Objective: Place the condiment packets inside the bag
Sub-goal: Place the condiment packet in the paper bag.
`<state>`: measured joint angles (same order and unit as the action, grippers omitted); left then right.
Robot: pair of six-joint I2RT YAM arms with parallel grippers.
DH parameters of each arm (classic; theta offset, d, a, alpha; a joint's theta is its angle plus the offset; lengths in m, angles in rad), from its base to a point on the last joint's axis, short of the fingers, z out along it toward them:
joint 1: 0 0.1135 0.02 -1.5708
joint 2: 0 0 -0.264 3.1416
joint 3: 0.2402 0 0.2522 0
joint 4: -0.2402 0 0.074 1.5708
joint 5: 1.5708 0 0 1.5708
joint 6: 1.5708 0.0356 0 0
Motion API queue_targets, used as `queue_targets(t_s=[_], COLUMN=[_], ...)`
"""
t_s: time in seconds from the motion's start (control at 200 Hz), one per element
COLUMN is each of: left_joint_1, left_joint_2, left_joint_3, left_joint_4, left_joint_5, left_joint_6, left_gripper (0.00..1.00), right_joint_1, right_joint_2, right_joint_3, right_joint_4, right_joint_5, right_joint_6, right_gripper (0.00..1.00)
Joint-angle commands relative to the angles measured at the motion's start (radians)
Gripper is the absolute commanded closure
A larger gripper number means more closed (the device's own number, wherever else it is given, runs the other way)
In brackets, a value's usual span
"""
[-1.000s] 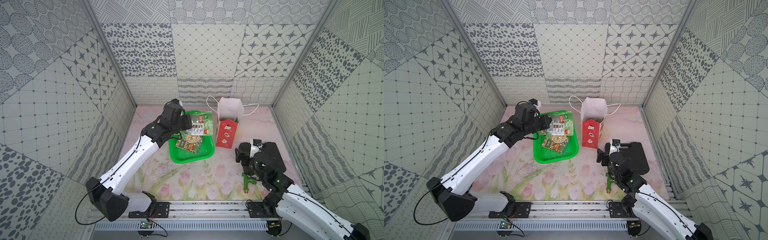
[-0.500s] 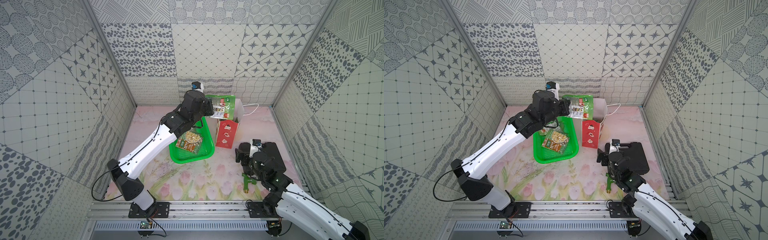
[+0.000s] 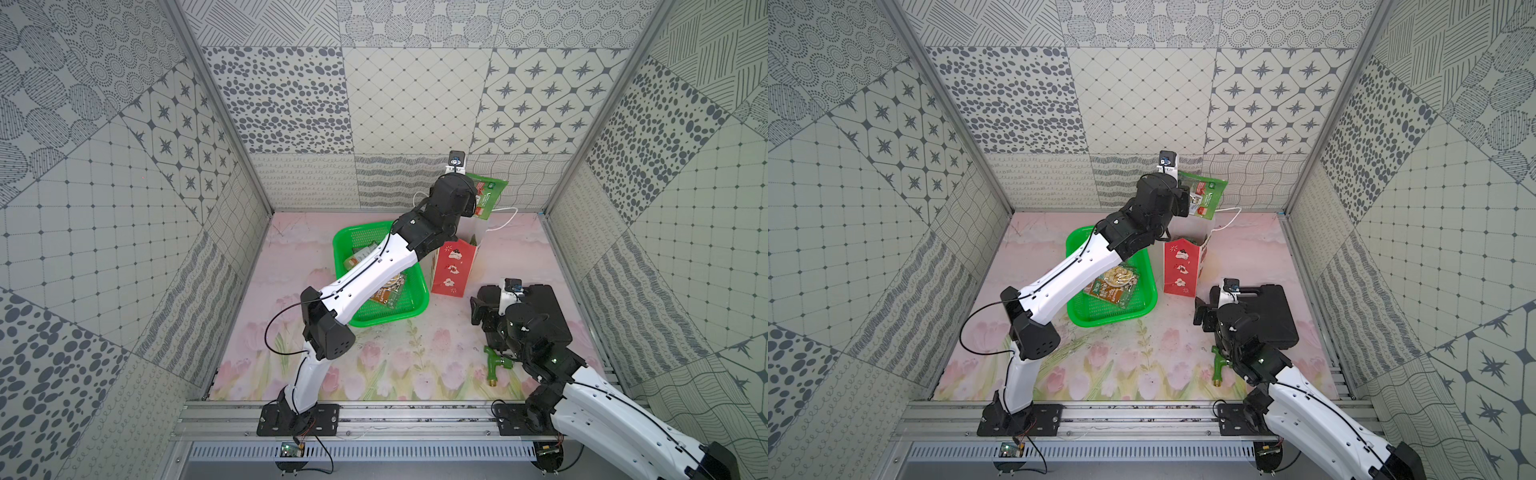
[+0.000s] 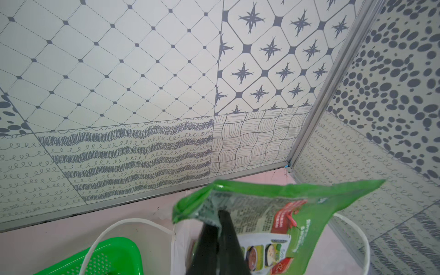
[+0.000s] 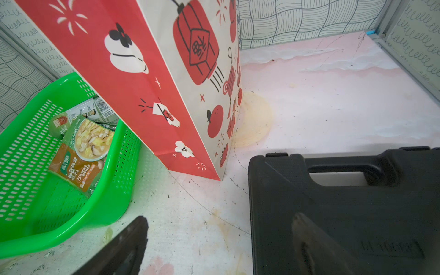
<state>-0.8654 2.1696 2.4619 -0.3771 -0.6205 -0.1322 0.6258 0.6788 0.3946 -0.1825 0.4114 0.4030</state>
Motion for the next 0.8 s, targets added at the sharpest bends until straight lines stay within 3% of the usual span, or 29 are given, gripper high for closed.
queue_targets(t_s=[0.0, 0.185, 0.48, 0.575, 0.665, 0.715, 0.795], left_joint_1=[-0.021, -0.021, -0.023, -0.025, -0.025, -0.026, -0.027], left_joint_2=[0.101, 0.106, 0.083, 0.070, 0.056, 0.042, 0.008], left_joint_3=[0.124, 0.095, 0.097, 0.103, 0.120, 0.127, 0.126], left_joint_4=[-0.008, -0.108, -0.409, -0.465, -0.512, -0.528, -0.542], left_joint_5=[-0.175, -0.190, -0.144, -0.114, -0.067, -0.028, 0.051], left_joint_6=[0.221, 0.152, -0.105, -0.155, -0.185, -0.199, -0.216], left_gripper=[1.00, 1.00, 1.00, 0.89, 0.63, 0.54, 0.46], right_joint_1=[-0.005, -0.005, -0.005, -0.005, -0.005, -0.005, -0.006], right_joint_2=[0.010, 0.015, 0.019, 0.022, 0.025, 0.026, 0.027], right_joint_3=[0.018, 0.021, 0.023, 0.023, 0.024, 0.023, 0.024], right_joint_4=[0.031, 0.029, 0.029, 0.029, 0.029, 0.029, 0.029], right_joint_5=[-0.002, -0.008, -0.013, -0.014, -0.015, -0.016, -0.016], right_joint_6=[-0.011, -0.010, -0.007, -0.006, -0.007, -0.007, -0.006], right_gripper=[0.03, 0.03, 0.03, 0.03, 0.03, 0.03, 0.03])
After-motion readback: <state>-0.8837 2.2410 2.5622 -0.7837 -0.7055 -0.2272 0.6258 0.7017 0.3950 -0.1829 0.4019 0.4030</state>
